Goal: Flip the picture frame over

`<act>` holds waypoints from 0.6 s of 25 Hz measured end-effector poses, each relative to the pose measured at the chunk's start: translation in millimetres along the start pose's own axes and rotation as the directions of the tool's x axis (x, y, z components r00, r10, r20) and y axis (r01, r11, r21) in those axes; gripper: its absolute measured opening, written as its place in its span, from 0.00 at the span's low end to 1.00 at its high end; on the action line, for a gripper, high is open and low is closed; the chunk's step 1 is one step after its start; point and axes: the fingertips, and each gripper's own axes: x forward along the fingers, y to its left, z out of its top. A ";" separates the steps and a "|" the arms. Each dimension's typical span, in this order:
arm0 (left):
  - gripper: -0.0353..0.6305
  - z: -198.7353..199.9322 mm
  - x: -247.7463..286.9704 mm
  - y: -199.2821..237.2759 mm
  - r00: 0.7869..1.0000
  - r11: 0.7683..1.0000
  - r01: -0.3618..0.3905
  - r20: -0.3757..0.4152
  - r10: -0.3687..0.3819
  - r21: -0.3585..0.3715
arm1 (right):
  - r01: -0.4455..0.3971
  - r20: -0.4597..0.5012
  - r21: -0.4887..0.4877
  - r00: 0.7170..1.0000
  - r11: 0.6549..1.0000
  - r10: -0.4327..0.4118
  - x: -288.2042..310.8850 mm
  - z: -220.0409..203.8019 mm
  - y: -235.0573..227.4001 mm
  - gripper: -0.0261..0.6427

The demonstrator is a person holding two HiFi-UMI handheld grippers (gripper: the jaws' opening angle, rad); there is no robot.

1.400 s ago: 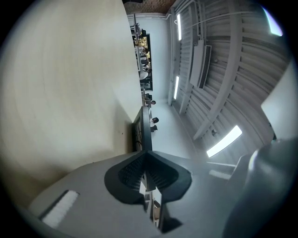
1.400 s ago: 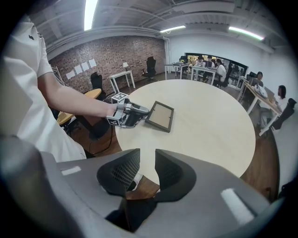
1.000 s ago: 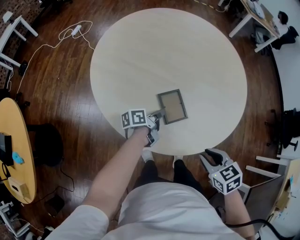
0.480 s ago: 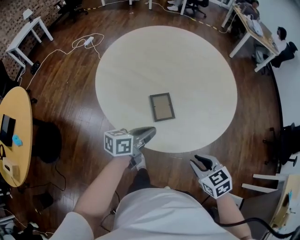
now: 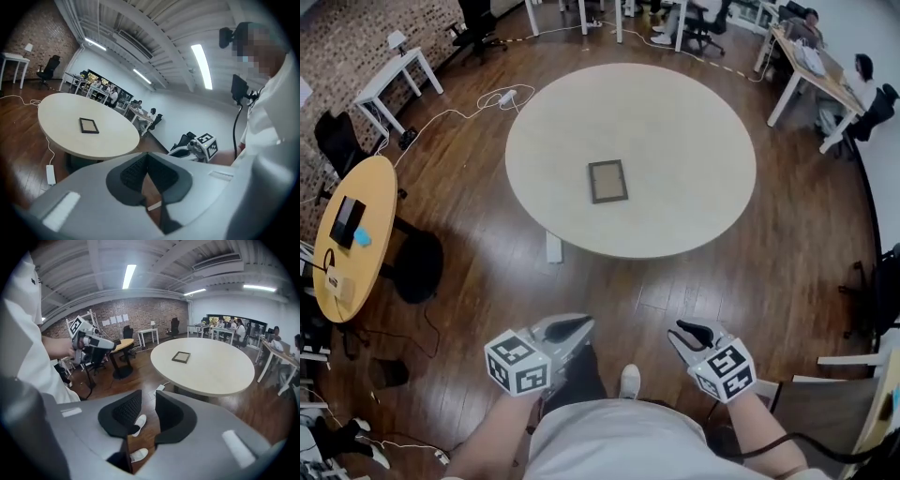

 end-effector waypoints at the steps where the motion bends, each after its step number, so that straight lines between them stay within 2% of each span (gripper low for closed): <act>1: 0.05 -9.2 -5.8 -8.6 1.000 1.000 0.000 -0.002 0.000 -0.001 | -0.004 0.010 -0.001 1.000 1.000 0.004 -5.4 -1.2 7.6 0.18; 5: 0.05 -30.3 -24.5 -32.6 1.000 0.999 0.013 -0.020 -0.012 0.033 | 0.024 0.071 -0.010 0.997 1.000 -0.023 -23.4 3.9 25.2 0.19; 9: 0.05 -35.1 -35.5 -61.1 0.998 0.995 0.063 -0.013 -0.062 0.072 | 0.071 0.126 0.018 0.989 0.997 -0.072 -43.4 -0.8 39.2 0.20; 15: 0.05 -47.1 -89.6 -85.4 0.998 0.989 0.067 0.013 -0.069 0.133 | 0.081 0.138 -0.001 0.987 0.997 -0.080 -58.7 -10.4 96.7 0.20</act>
